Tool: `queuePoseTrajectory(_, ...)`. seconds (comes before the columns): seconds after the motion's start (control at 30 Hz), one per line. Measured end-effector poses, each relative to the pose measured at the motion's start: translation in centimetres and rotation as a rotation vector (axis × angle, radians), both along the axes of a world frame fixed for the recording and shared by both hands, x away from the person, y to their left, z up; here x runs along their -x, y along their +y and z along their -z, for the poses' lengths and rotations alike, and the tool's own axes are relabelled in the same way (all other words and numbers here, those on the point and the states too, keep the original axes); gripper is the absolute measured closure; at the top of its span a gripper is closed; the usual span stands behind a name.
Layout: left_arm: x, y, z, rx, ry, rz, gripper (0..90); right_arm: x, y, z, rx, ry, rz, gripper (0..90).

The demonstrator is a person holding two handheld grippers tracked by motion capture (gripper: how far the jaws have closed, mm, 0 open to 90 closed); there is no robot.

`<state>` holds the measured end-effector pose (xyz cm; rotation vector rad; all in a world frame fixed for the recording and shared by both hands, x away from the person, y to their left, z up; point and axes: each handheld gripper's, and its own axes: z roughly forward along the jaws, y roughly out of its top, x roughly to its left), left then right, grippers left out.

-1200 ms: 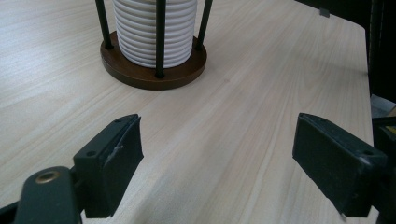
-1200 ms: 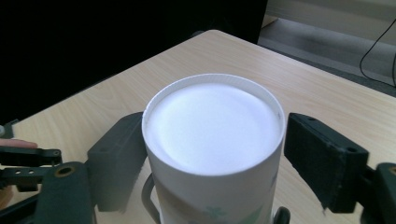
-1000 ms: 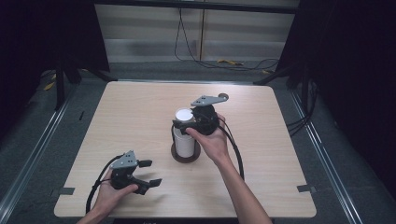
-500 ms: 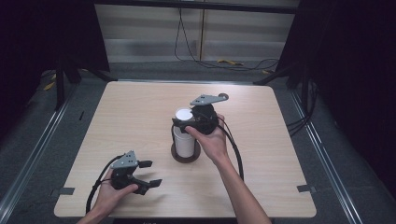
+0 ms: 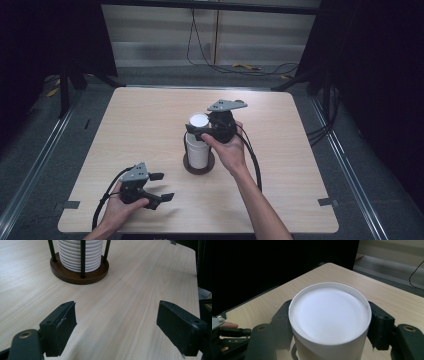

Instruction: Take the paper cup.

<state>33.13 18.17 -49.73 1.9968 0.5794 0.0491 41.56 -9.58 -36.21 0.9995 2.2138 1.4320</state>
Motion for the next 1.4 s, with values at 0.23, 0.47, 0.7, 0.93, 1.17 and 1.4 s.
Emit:
queuePoseTrajectory(0.23, 0.0, 0.0, 0.0, -0.005, -0.006, 0.0, 16.0, 0.0, 0.0, -0.1, -0.014, 0.0, -0.006, 33.9)
queuePoseTrajectory(0.47, -0.1, -0.1, 0.1, -0.005, 0.001, 0.001, 16.0, -0.1, -0.4, -0.4, -0.05, 0.015, 0.005, 34.3)
queuePoseTrajectory(0.7, 0.0, 0.0, 0.0, -0.005, -0.003, 0.0, 16.0, 0.0, -0.3, -1.3, -0.063, -0.004, -0.001, 34.5)
queuePoseTrajectory(0.93, 0.0, 0.0, 0.1, -0.006, -0.002, 0.002, 16.0, 0.1, -0.4, -1.7, -0.07, -0.015, 0.005, 34.7)
queuePoseTrajectory(1.17, 0.0, -0.1, 0.1, -0.005, 0.0, 0.003, 16.0, 0.4, -0.6, -2.0, -0.088, -0.026, 0.01, 34.9)
queuePoseTrajectory(1.4, -0.1, 0.1, 0.0, 0.002, -0.004, -0.012, 16.0, 0.7, -1.0, -2.3, -0.114, -0.048, 0.007, 35.1)
